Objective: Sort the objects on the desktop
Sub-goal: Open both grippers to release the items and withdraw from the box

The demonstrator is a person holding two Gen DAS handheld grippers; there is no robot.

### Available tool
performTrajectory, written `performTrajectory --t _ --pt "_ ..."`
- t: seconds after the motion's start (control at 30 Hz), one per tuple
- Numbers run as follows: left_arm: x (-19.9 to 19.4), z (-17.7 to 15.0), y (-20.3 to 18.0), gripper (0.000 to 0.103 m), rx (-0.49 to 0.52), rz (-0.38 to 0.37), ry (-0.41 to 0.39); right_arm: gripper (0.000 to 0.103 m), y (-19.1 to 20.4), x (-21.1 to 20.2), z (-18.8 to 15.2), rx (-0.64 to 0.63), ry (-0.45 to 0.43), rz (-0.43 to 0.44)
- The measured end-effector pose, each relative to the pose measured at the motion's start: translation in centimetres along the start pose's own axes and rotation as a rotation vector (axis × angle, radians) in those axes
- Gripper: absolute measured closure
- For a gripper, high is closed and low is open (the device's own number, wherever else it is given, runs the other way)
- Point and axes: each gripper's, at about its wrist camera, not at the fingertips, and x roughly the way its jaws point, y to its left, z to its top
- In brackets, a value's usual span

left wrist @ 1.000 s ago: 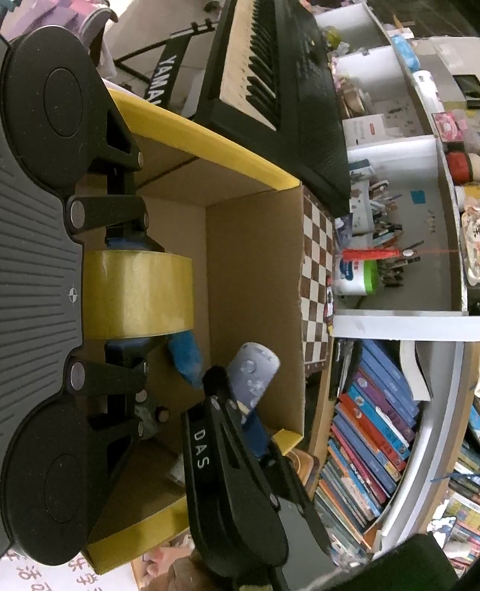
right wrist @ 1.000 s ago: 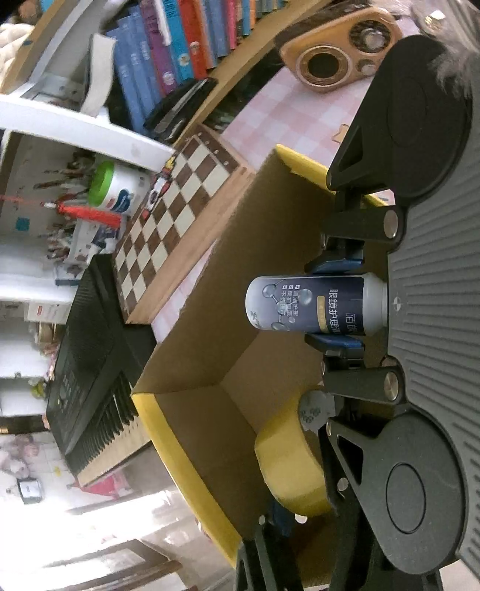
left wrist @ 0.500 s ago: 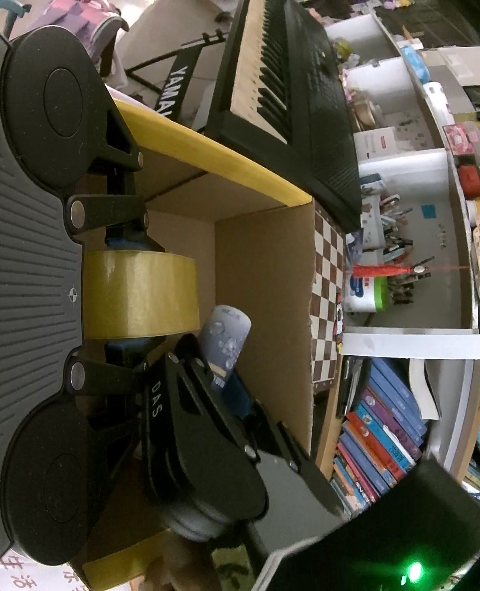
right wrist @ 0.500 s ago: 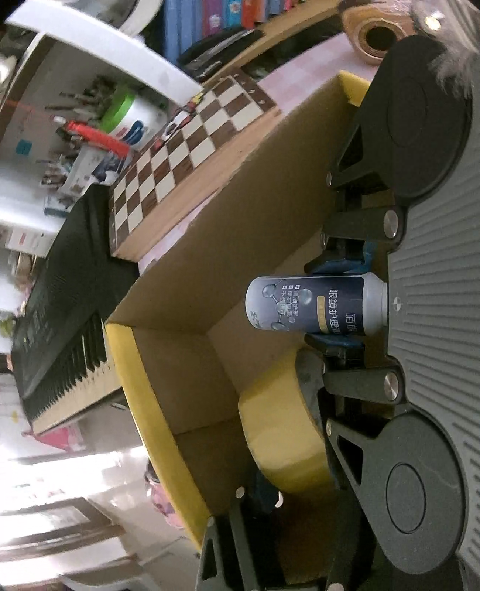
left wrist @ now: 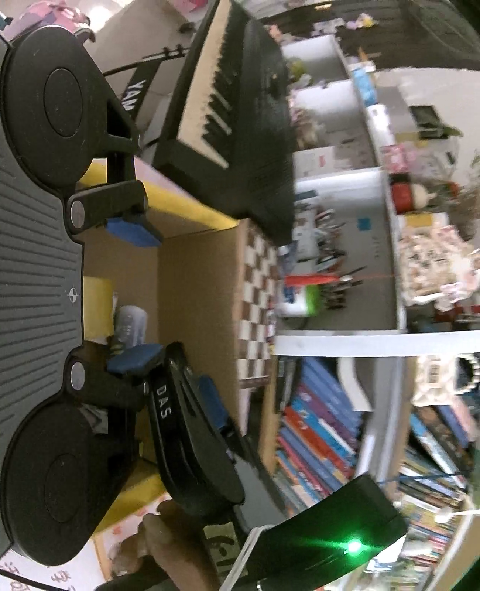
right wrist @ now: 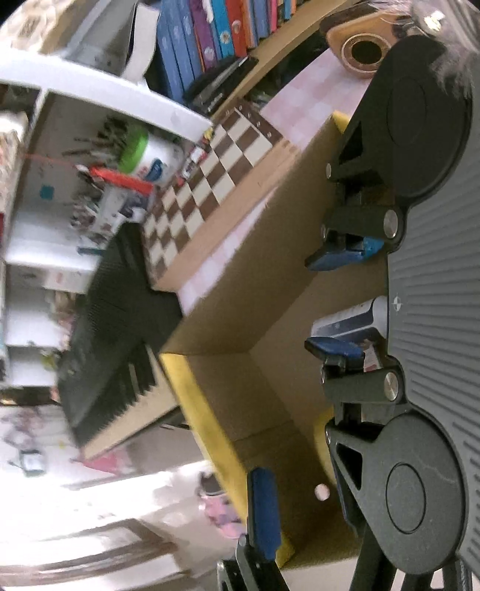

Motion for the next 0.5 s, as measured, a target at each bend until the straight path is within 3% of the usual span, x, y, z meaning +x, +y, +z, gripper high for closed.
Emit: performTrajectory --t 0.33,0.5 --pt "-4.8 0.4 1.0 0.028 -0.054 0.042 -0.138 0.065 0.3 -6.3 -1.4 0.116 -0.134 -0.056" --pt "-6.9 0.0 1.4 0.019 -0.067 0.056 -0.178 0.055 0.1 -9.5 -2.8 0.206 -0.196 -0.121"
